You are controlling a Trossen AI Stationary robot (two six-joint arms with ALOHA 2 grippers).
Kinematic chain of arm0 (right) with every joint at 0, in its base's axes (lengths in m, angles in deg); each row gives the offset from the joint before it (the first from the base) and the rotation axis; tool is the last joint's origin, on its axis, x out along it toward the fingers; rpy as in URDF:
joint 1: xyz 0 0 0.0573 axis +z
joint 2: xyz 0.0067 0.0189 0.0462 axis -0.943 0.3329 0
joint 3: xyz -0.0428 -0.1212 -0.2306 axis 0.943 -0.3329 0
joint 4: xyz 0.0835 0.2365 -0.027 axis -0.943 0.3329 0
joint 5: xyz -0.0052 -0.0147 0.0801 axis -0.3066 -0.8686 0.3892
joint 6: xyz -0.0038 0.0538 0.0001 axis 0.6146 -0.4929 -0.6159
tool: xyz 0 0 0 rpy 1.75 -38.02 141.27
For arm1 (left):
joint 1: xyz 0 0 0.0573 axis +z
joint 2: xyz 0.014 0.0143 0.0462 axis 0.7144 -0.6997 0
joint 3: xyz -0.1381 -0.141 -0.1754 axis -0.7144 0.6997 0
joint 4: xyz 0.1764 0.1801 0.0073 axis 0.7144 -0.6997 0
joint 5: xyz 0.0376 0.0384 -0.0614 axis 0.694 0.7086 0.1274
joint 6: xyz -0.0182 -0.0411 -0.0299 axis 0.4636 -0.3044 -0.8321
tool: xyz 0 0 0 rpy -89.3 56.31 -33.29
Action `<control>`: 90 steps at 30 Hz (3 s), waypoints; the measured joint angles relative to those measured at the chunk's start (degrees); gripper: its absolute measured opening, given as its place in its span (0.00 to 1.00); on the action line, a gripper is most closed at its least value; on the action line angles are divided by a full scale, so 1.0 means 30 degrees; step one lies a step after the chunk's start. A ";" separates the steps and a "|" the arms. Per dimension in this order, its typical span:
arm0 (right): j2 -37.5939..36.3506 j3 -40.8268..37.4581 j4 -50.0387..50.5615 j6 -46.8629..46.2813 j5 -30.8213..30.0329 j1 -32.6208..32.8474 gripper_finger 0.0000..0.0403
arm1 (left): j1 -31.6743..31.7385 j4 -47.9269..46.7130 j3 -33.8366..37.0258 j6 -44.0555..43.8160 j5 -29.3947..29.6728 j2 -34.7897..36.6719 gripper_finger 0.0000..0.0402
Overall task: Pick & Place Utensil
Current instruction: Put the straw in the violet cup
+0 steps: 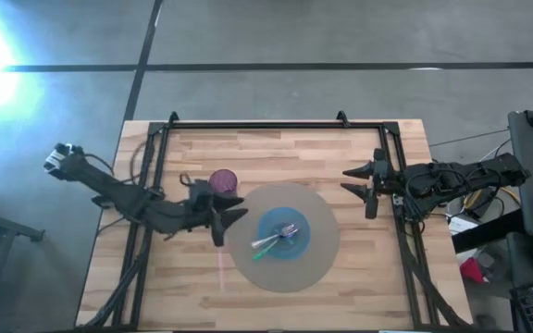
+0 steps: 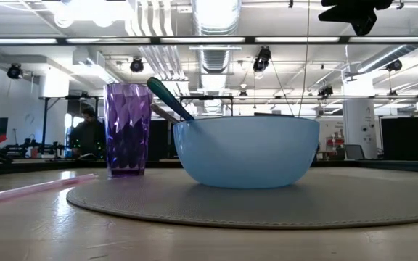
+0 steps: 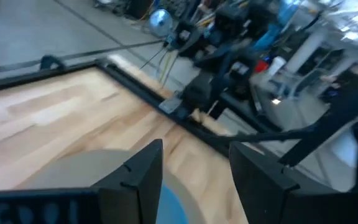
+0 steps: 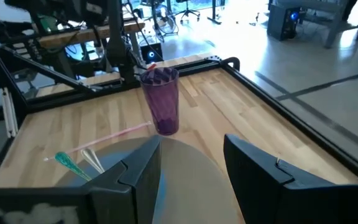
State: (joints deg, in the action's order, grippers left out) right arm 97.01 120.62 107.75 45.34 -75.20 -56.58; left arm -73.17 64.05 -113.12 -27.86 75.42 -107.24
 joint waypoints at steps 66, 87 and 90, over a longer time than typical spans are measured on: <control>-0.0015 -0.0003 0.2036 0.0164 0.0036 -0.0003 0.42 | -0.1928 -1.9003 -0.7175 -2.2587 -1.0034 -1.0595 0.44; -0.0022 -0.0003 0.2007 0.0098 0.0028 -0.0007 0.42 | -0.2265 -1.5142 -0.2252 -2.5012 -1.0209 -1.0293 0.44; -0.0020 -0.0003 0.2005 0.0098 0.0028 0.0001 0.42 | -0.2183 -1.5111 -0.2198 -2.5156 -1.0137 -1.0555 0.44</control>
State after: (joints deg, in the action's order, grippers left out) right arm 96.95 120.61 113.76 45.63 -75.11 -56.58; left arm -79.71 18.72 -119.71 -103.33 45.00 -138.90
